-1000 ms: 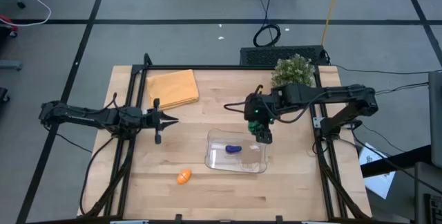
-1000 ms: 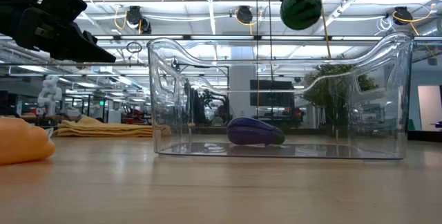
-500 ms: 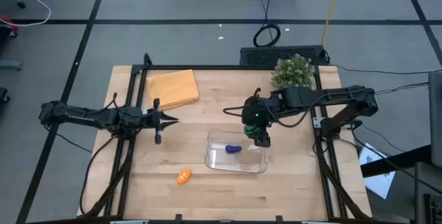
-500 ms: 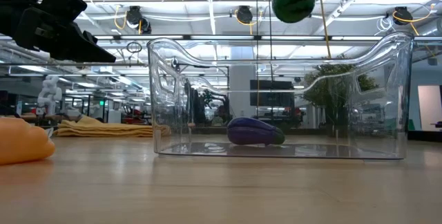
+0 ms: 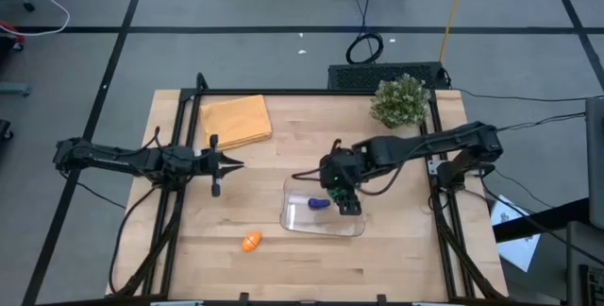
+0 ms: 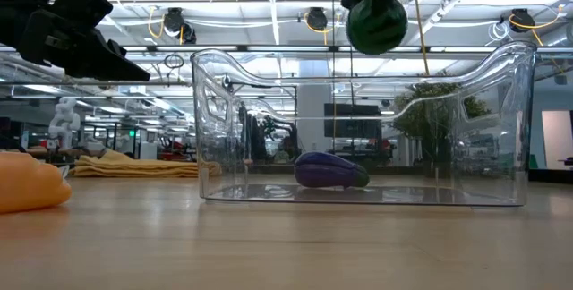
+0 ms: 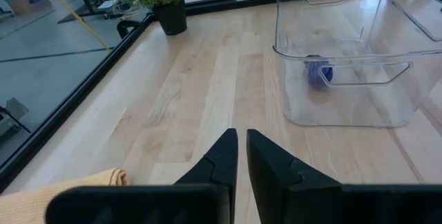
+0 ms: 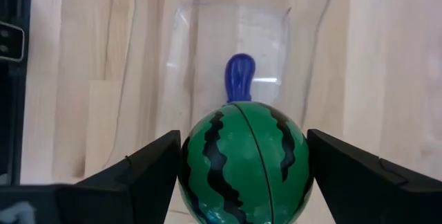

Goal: Pick and placing Produce into tupperware
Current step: Put the green watermelon into the transparent bin

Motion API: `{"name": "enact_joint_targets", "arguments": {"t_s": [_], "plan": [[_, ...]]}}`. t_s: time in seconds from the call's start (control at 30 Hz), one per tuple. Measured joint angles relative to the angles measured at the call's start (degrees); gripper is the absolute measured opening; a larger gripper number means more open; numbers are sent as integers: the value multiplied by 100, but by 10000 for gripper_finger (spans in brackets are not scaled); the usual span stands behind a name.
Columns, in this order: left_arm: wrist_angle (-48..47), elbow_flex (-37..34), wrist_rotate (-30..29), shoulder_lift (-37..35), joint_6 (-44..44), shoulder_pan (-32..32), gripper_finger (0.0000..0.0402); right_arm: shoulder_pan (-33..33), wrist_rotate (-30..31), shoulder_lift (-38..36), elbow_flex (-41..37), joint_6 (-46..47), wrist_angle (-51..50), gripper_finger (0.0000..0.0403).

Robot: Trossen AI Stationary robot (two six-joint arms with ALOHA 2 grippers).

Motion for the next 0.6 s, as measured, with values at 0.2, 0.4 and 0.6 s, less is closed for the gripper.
{"name": "enact_joint_targets", "arguments": {"t_s": [0.2, 0.4, 0.6], "plan": [[-3, 0, 1, 0, -2, 0, 37, 80, -2, 294, 0, -47, 154, 288], [-7, 0, 2, 0, -15, 0, 37, 163, 43, 460, -11, -49, 388, 288], [-6, 0, 2, 0, -15, -1, 37, 278, 468, 209, -639, 417, 1205, 288]]}}
